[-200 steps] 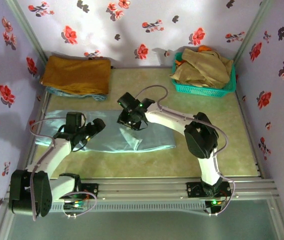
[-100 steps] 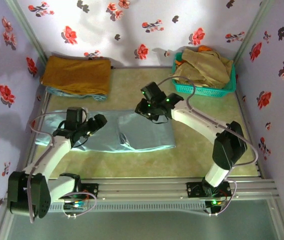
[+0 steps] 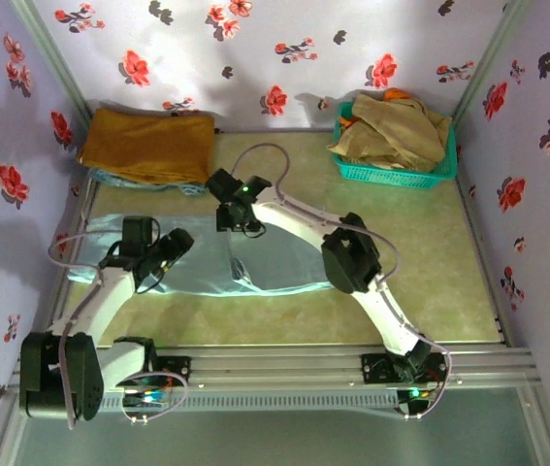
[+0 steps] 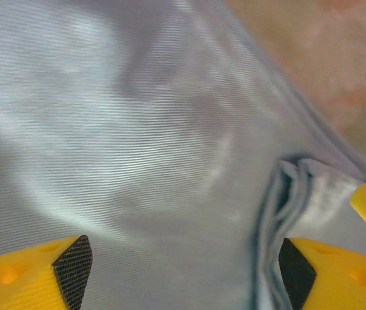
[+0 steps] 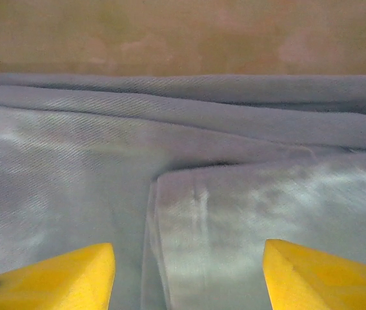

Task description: Fold and stack the trousers

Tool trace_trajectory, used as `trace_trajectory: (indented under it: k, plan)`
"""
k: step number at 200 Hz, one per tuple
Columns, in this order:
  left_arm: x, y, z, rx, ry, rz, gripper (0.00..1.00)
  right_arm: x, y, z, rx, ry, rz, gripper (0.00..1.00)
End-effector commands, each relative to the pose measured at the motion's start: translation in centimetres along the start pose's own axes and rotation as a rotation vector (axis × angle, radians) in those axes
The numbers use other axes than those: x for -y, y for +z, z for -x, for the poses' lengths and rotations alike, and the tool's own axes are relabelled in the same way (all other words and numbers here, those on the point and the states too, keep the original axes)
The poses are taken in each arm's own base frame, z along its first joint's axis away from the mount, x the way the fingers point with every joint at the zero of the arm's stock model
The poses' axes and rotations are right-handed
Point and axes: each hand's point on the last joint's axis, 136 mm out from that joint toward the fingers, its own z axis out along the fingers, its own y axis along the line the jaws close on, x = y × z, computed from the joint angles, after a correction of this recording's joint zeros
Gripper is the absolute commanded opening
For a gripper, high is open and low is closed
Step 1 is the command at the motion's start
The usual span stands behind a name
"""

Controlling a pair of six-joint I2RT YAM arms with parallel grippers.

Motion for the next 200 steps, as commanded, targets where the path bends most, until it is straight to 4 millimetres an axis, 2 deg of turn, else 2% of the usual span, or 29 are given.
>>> trace_trajectory:
  k: [1, 25, 44, 67, 86, 156, 173, 200]
  plan:
    - [-3.0, 0.1, -1.6, -0.020, -0.069, 0.054, 0.77, 2.7, 2.8, -1.1, -0.046, -0.044, -0.162, 0.63]
    - [-3.4, 0.4, -2.3, -0.040, -0.074, 0.039, 0.77, 2.5, 4.7, -1.5, -0.065, -0.044, -0.166, 0.61]
    - [-3.6, 0.6, -2.6, -0.048, -0.071, 0.039, 0.77, 2.8, 5.0, -1.2, -0.051, -0.045, -0.183, 0.49]
    - [-3.7, 0.6, -2.7, -0.051, -0.066, 0.035, 0.76, 3.2, 4.4, -0.5, -0.033, -0.036, -0.192, 0.16]
    - [-3.6, 0.6, -2.7, -0.052, -0.061, 0.028, 0.76, 3.0, 3.3, 0.2, 0.001, -0.037, -0.181, 0.00]
    - [-3.1, 0.1, -2.5, -0.043, -0.057, -0.003, 0.74, 3.6, -3.7, 3.0, 0.230, 0.113, -0.092, 0.00]
    - [-2.9, 0.0, -2.4, -0.039, -0.053, -0.009, 0.74, 3.7, -4.0, 3.4, 0.250, 0.143, -0.073, 0.00]
    - [-2.6, 0.0, -2.3, -0.041, -0.050, -0.018, 0.74, 3.5, -2.7, 3.9, 0.240, 0.162, -0.077, 0.00]
